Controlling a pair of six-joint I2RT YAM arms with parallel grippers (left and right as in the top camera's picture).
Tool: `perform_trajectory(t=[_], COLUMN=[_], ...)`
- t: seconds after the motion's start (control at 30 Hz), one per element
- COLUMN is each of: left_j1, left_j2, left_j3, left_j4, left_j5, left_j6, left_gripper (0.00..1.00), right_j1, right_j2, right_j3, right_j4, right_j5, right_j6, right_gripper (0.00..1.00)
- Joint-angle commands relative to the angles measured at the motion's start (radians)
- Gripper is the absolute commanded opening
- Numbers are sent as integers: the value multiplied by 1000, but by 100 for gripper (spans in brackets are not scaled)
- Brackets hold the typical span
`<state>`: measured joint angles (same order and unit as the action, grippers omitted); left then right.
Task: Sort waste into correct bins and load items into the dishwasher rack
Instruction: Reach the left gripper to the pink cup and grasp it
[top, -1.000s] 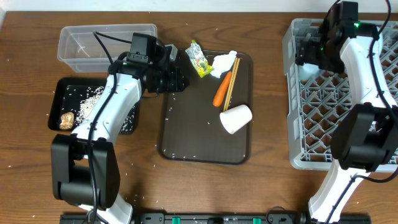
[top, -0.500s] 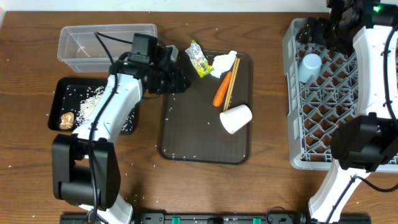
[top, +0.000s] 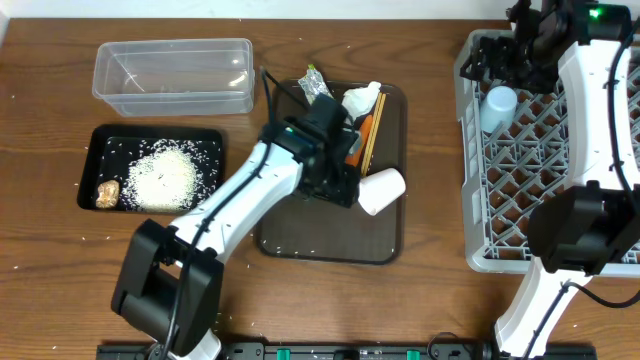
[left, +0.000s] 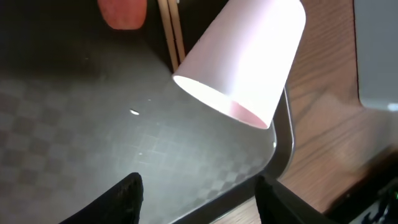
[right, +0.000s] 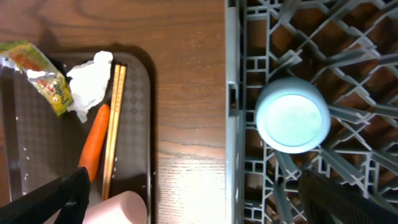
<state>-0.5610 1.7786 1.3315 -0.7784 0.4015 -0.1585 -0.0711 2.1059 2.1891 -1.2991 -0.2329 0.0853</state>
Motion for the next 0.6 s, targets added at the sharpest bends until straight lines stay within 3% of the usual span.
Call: perform_trajectory(t=[0.0,0.27,0.57], left_j1=[-21,-48,-47], left_j2=[15,35,121], left_j3=[-6,-8,-8], left_j4=[34,167,164], left_j5=[-48,-48,20], left_j6=[-161,-401,-499], left_gripper=[60,70,70], right_j1=[18,35,35], right_j2=[7,7,8], right_j3=[13,13,6], right_j4=[-3,-5,-11], right_j5=[-11,-3,1], right_j6=[-19,-24,-39], right_gripper=[99,99,99])
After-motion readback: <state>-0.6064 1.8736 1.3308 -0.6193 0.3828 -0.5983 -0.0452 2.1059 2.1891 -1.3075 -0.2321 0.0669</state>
